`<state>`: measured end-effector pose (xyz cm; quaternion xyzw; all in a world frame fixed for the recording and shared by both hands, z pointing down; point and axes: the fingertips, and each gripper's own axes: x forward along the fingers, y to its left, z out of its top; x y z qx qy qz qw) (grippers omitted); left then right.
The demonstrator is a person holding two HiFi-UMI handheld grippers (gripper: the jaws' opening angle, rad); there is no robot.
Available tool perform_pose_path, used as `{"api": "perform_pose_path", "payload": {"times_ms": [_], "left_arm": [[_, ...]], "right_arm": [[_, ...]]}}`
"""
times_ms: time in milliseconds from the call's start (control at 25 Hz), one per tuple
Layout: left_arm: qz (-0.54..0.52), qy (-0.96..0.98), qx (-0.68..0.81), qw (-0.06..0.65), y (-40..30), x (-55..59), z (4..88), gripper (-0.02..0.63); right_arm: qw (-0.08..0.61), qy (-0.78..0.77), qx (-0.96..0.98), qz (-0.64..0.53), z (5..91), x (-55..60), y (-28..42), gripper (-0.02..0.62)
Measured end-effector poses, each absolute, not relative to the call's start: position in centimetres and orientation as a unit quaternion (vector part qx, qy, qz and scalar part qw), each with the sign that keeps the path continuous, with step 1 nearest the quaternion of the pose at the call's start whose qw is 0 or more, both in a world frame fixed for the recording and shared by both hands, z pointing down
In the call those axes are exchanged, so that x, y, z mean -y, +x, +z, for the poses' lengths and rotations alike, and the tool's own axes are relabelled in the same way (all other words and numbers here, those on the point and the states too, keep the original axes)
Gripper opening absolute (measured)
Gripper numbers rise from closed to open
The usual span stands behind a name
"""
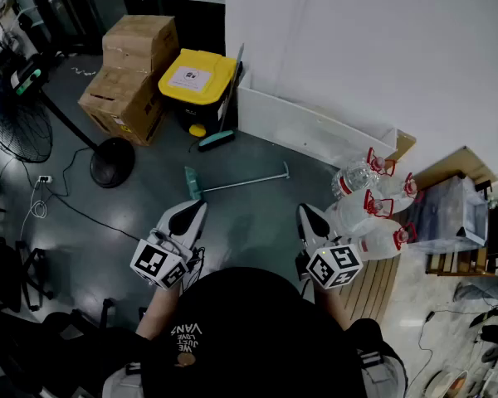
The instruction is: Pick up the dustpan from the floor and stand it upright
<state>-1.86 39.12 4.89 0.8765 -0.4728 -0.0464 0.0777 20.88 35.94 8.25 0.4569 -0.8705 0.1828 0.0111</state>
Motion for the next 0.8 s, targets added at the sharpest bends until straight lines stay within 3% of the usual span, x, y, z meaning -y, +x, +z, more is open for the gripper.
{"api": "perform_pose_path", "payload": {"times_ms": [240,480,560,800], "left_arm": [[-0.05,0.881,0.464,0.079,-3.0,-38.9,5.7,0.052],[-0.034,0.872,0.482,0.082,-4.2,-36.3,7.6,0.055],[-0.032,0.867,0.491,0.083,-4.4,-34.6,7.7,0.055],[-0.038,0.85,0.52,0.076,-4.1,-29.5,6.9,0.116]], "right_arm": [[-0.015,0.465,0.867,0.18,7.8,-34.8,20.5,0.002],[0.011,0.497,0.853,0.161,8.4,-31.0,22.0,0.007],[0.016,0.498,0.852,0.162,8.7,-29.0,22.2,0.084],[0.027,0.481,0.859,0.176,9.5,-22.9,22.4,0.127]]}}
